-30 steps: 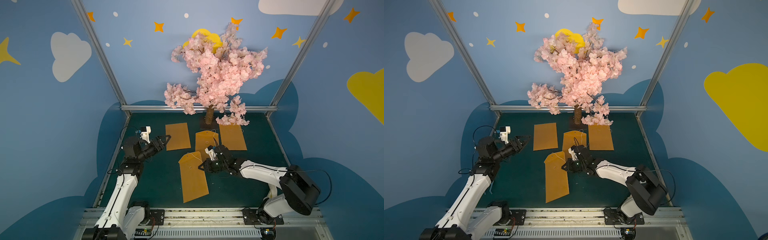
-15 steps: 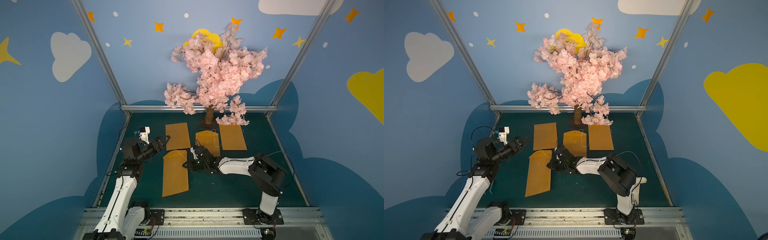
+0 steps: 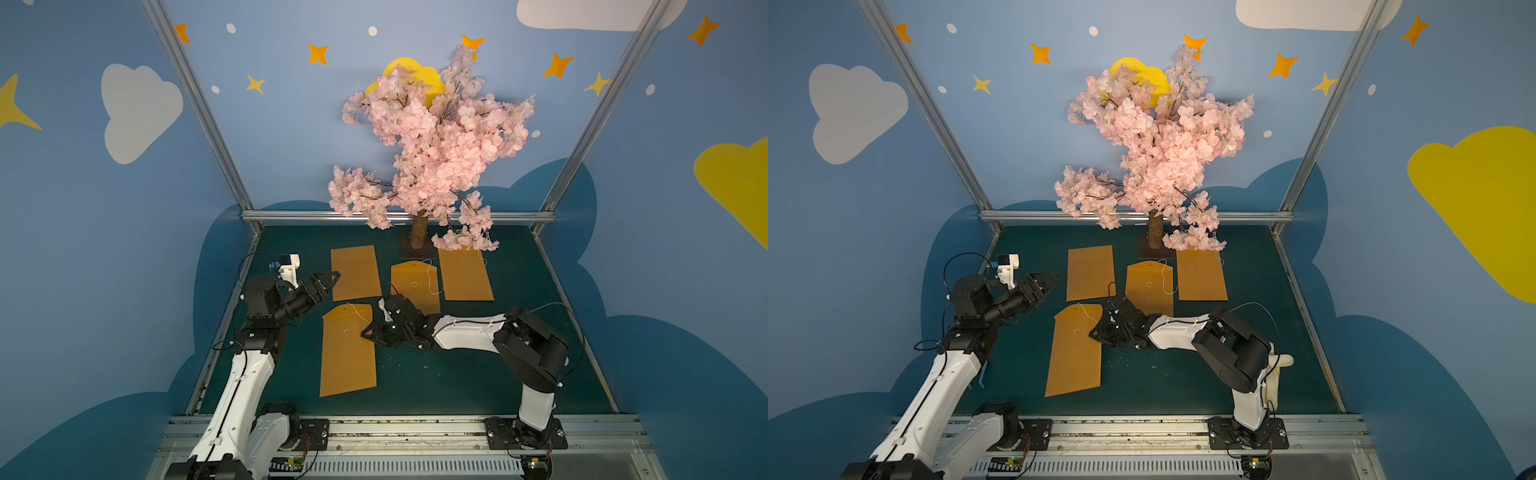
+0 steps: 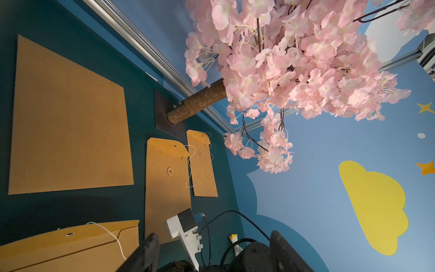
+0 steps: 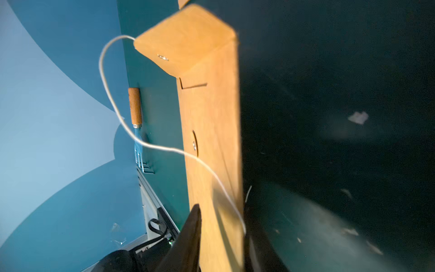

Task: Open the file bag
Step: Place the file bag at the center of the board, then pick up the file bag from the center of the board.

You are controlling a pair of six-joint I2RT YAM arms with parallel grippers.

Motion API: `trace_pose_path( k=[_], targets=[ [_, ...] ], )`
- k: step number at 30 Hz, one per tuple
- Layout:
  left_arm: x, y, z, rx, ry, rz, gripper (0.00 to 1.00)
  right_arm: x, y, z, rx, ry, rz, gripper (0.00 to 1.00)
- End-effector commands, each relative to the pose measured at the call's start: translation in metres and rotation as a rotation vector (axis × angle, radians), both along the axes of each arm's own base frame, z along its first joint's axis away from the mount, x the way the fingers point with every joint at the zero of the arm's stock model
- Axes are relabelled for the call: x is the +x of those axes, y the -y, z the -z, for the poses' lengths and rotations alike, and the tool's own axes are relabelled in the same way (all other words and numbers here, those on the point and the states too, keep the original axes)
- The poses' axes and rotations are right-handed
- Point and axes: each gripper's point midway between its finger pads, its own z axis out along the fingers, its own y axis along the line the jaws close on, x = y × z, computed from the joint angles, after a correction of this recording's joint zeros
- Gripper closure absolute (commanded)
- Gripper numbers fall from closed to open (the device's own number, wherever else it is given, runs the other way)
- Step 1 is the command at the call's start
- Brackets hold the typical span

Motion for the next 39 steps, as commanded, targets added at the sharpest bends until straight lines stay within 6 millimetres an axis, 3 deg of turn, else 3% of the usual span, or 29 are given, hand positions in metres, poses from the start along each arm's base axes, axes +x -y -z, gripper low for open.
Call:
trace_pose_path(
  k=[1, 9, 16, 20, 28, 33, 39],
  targets=[
    [0.006, -0.003, 0.002, 0.015, 0.004, -0.013, 0.26, -0.004, 0.006, -0.001, -0.065, 0.013, -0.014, 0.64],
    [0.028, -0.011, 0.014, 0.052, -0.049, -0.057, 0.26, -0.003, 0.035, -0.015, -0.208, 0.071, -0.009, 0.54],
    [0.058, -0.022, 0.035, 0.086, -0.13, -0.113, 0.27, 0.012, 0.061, -0.05, -0.294, 0.173, 0.012, 0.5],
    [0.078, -0.025, 0.053, 0.099, -0.182, -0.121, 0.3, 0.04, 0.067, -0.068, -0.286, 0.229, 0.019, 0.5],
    [0.116, -0.034, 0.097, 0.169, -0.304, -0.127, 0.35, 0.118, 0.061, -0.093, -0.232, 0.324, -0.109, 0.47],
    [0.144, -0.04, 0.129, 0.231, -0.371, -0.114, 0.35, 0.159, 0.05, -0.08, -0.255, 0.348, -0.2, 0.46],
    [0.172, -0.045, 0.173, 0.288, -0.462, -0.076, 0.35, 0.192, 0.03, -0.058, -0.2, 0.324, -0.239, 0.4]
  ],
)
